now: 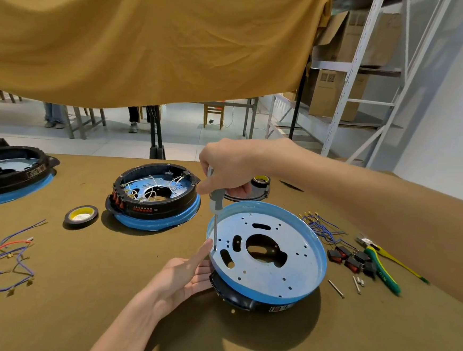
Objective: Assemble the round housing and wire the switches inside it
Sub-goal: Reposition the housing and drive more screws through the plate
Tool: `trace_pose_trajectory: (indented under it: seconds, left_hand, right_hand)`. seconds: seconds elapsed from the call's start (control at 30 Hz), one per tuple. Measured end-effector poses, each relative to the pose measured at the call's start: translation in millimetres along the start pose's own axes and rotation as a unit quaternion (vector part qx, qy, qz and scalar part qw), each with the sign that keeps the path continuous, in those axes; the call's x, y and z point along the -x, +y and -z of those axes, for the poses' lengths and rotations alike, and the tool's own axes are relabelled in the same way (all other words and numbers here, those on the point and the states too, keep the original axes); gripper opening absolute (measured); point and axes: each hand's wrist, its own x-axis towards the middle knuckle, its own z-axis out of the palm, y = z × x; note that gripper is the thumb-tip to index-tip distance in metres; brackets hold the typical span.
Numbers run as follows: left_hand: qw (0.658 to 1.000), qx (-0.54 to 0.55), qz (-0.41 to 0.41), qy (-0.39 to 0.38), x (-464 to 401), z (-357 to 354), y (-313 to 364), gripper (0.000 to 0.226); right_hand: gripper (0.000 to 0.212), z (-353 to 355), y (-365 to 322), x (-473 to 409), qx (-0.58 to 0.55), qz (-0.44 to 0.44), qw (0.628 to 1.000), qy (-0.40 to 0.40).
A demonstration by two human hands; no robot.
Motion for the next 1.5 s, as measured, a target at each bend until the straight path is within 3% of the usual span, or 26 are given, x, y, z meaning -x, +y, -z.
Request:
trace_pose_trajectory:
  seconds: [0.17, 0.3, 0.47, 0.77, 0.93, 1.0, 1.1, 1.17, 1.27, 1.37, 1.5]
  left_hand:
    - [1.0, -0.003, 0.003, 0.007, -2, 0, -2, 0.083]
    - [1.0, -0.015, 0.004, 0.014, -4, 1, -4, 0.087]
    - [1.0, -0.024, 0.001, 0.019, -5, 2, -4, 0.087]
    - [0.999, -0.043, 0.003, 0.031, 0, -1, -2, 0.084]
    - [0.999, 0.004, 0.01, 0.031, 1, -2, 0, 0.097]
    - [0.999, 0.02, -0.004, 0.031, 3, -2, 0, 0.099]
    - [0.998, 0.042, -0.021, 0.041, 3, -3, 1, 0.094]
    - [0.997, 0.043, -0.031, 0.049, 4, -6, 2, 0.081]
    - [0.998, 0.025, -0.046, 0.04, 6, -11, 2, 0.051]
    - [0.996, -0.005, -0.076, 0.037, 4, -20, -3, 0.029]
    - [0.982, -0.085, -0.137, 0.093, -2, -29, -7, 0.018]
  right_hand:
    - [0.049, 1, 4, -1, -0.013, -0.015, 1.0, -0.009]
    - [0.035, 10, 6, 8, -0.065, -0.004, 0.996, -0.061]
    - [0.026, 1, 9, 12, -0.071, 0.013, 0.997, -0.013]
    - [0.026, -4, 21, 22, -0.092, 0.001, 0.996, 0.001]
    - [0.025, -5, 29, 36, -0.124, 0.005, 0.992, 0.02]
    - [0.025, -5, 45, 51, -0.204, -0.009, 0.978, 0.051]
    - [0.027, -23, 85, 85, -0.427, -0.049, 0.891, 0.145]
    - [0.028, -52, 109, 107, -0.492, -0.081, 0.853, 0.156]
    - [0.035, -117, 135, 128, -0.481, -0.169, 0.844, 0.165]
    - [0.032, -178, 147, 139, -0.438, -0.267, 0.824, 0.239]
    - [0.024, -229, 147, 142, -0.368, -0.337, 0.818, 0.286]
